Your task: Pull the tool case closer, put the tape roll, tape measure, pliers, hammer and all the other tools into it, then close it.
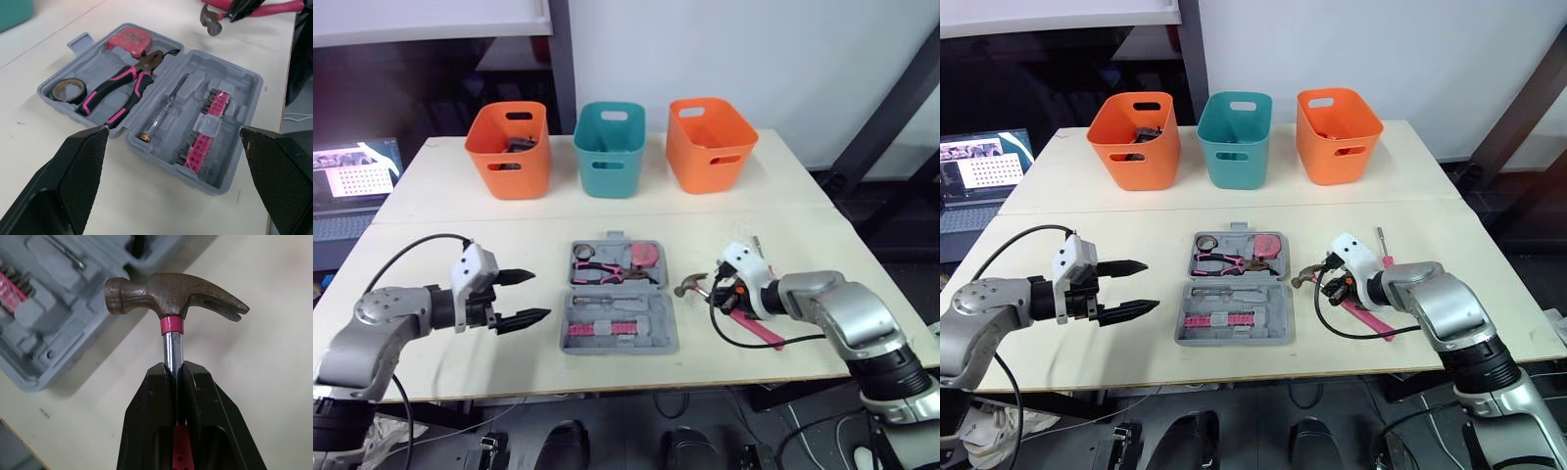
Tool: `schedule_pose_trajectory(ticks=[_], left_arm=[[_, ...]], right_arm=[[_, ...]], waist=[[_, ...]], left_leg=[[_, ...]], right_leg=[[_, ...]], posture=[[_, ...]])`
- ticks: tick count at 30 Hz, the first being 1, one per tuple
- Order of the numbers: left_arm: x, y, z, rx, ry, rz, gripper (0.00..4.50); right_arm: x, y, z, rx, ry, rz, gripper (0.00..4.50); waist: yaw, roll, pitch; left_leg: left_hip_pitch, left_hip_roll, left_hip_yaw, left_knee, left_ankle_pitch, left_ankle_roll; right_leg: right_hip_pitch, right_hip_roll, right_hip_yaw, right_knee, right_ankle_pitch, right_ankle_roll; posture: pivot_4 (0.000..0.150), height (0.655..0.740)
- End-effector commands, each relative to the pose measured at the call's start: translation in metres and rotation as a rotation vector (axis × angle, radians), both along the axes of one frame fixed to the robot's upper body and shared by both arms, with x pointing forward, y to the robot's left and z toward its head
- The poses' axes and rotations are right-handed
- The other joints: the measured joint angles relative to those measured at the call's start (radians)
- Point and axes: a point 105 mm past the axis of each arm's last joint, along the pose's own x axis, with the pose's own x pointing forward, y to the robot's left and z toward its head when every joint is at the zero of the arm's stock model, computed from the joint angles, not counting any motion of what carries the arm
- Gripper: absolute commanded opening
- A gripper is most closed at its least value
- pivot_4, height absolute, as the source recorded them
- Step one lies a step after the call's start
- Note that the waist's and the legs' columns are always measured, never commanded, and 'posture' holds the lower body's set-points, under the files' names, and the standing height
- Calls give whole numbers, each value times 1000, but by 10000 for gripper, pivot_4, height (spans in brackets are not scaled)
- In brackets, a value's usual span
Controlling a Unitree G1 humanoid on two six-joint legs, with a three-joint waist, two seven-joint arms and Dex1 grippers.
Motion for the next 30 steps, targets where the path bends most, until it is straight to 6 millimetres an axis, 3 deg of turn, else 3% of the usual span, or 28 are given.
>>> schedule_pose_trajectory(ticks=[1,6,14,16,17,24,28,30], left_arm=[[0,1,11,23,-49,-11,45000],[0,-1,11,26,-49,-17,45000],[4,-4,10,29,-58,-26,45000],[5,-4,11,25,-60,-26,45000],[5,-4,11,25,-60,-26,45000],[6,-4,10,18,-65,-17,45000],[8,-5,10,4,-73,-1,45000],[7,-5,7,6,-67,3,45000]], right_arm=[[3,-2,6,21,-32,-29,434],[9,-10,-14,28,-33,-167,434],[19,-5,-34,108,-34,-405,434],[20,-3,-28,121,-59,-419,9075],[19,-4,-24,116,-70,-414,11293],[11,-18,24,11,-138,-288,44774],[7,-9,44,-110,-154,-22,44774],[9,-21,41,-384,-194,169,44774]], waist=[[0,0,0],[0,0,0],[-1,0,0],[-1,0,0],[-1,0,0],[0,0,0],[-5,1,0],[-4,1,1]], left_leg=[[0,0,0,0,0,0],[0,0,0,-1,0,0],[0,0,0,0,0,0],[0,0,0,0,0,0],[0,0,0,0,0,0],[0,0,0,0,0,0],[0,0,0,-1,0,0],[0,0,0,-1,0,0]], right_leg=[[0,0,0,0,0,0],[0,0,0,0,0,0],[0,0,0,1,0,1],[0,0,0,1,0,1],[0,0,0,1,0,1],[0,0,0,0,0,0],[-1,0,0,0,0,0],[-1,0,0,0,0,0]], posture=[[1500,7400],[1500,7400],[1500,7400],[1500,7400],[1500,7400],[1500,7400],[1500,7400],[1500,7400]])
